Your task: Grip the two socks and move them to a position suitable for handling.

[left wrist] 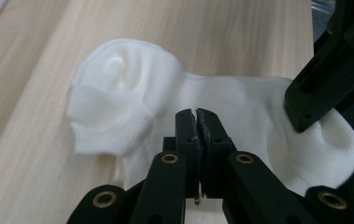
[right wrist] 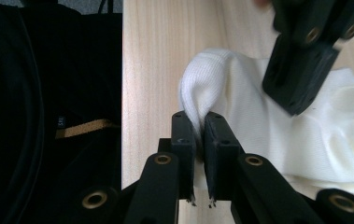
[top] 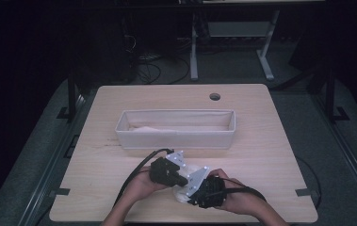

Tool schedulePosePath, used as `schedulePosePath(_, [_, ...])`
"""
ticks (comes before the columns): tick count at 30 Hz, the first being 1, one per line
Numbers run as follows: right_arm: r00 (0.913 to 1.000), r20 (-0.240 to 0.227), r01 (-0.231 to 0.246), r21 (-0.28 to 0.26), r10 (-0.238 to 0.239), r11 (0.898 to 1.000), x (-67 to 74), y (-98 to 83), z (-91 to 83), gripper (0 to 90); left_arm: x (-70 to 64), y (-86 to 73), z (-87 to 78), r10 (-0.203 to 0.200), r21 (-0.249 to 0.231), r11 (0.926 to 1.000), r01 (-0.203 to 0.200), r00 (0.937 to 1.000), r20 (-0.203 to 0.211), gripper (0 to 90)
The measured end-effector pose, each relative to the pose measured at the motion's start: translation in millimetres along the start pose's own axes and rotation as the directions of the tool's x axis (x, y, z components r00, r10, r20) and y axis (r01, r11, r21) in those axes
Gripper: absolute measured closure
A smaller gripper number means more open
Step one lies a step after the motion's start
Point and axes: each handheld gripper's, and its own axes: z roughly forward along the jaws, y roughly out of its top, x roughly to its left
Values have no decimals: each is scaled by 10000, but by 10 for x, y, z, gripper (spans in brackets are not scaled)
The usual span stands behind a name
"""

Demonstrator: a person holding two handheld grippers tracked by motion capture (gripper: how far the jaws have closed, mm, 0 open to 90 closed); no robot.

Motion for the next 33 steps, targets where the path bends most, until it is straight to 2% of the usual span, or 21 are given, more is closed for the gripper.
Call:
schedulePosePath(1, [10000, 18, -33, -46, 34, 10000, 0, 1, -13, 831, 0, 0, 0, 0, 0, 10000, 0, 10000, 0, 879])
schedulePosePath(5, [10000, 14, -59, -318, 59, 9995, 0, -3, -68, 832, -37, -2, 157, 84, 569, 9983, -100, 9996, 273, 879])
schedulePosePath(7, [9999, -14, -107, -286, 107, 9995, 4, -7, -80, 833, -52, -7, 182, 81, 565, 9983, -104, 9991, 406, 879])
schedulePosePath(11, [9998, -54, -183, -306, 181, 9994, 4, -15, -84, 832, -58, -5, 174, 89, 549, 9984, -109, 9993, 364, 870])
schedulePosePath(15, [9997, -61, -252, -312, 250, 9992, 0, -16, -96, 832, -64, -9, 74, 203, 358, 9991, -214, 9994, 294, 866])
schedulePosePath(24, [9994, -55, -339, -290, 338, 9990, 8, -2, -127, 832, 32, -109, -193, -289, -233, 9993, 281, 9990, -333, 857])
schedulePosePath(27, [9993, -12, -381, -329, 381, 9987, 24, 0, -145, 832, 46, -132, -241, -384, -374, 9986, 369, 9985, -396, 857])
schedulePosePath(33, [9992, -132, -392, -319, 388, 9987, 37, 24, -176, 832, 75, -147, -218, -480, -232, 9986, 471, 9980, -402, 857])
